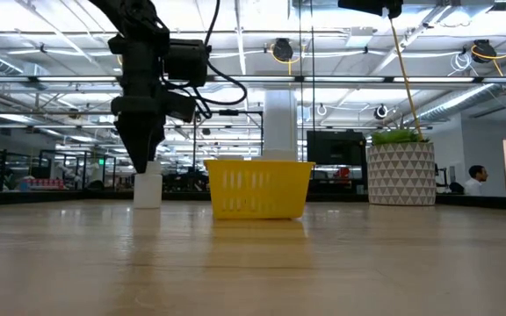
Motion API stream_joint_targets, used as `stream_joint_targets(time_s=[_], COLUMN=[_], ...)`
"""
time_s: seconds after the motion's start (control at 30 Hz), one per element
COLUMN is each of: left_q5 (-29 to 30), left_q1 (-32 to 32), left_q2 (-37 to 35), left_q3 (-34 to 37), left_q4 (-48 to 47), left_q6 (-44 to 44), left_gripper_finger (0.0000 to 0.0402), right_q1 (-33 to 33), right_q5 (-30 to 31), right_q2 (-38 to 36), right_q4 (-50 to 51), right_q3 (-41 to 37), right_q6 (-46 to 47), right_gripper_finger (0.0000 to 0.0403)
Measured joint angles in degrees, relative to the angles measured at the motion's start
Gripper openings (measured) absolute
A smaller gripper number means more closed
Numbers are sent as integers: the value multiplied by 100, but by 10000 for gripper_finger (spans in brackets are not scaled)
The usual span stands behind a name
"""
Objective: Pick and place pill bottles into a basket
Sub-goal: Put the white pill bottle into the yellow bin
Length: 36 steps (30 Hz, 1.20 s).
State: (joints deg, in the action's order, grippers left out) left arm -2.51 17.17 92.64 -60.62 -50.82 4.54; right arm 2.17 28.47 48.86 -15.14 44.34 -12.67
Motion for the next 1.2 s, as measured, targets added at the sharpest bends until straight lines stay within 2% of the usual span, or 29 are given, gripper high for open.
stream_joint_targets(time_s=[0.4, 0.57, 0.7, 0.97, 1.2], left_q5=[-48, -69, -48, -53, -60], left_q1=[0, 0, 0, 0, 0], left_q2=[0, -9, -9, -2, -2], left_q3=[100, 100, 100, 100, 100], left_q4=[144, 158, 268, 465, 462], left_q6=[31, 21, -146, 9, -19], left_gripper_finger=[215, 178, 177, 214, 213], right_q1=[0, 0, 0, -2, -1], right_q5=[-2, -2, 0, -2, -2], right_q2=[2, 2, 2, 2, 1], right_q4=[-63, -64, -66, -64, -63], right_q3=[0, 0, 0, 0, 0], right_q6=[0, 0, 0, 0, 0], right_gripper_finger=[210, 210, 210, 210, 210])
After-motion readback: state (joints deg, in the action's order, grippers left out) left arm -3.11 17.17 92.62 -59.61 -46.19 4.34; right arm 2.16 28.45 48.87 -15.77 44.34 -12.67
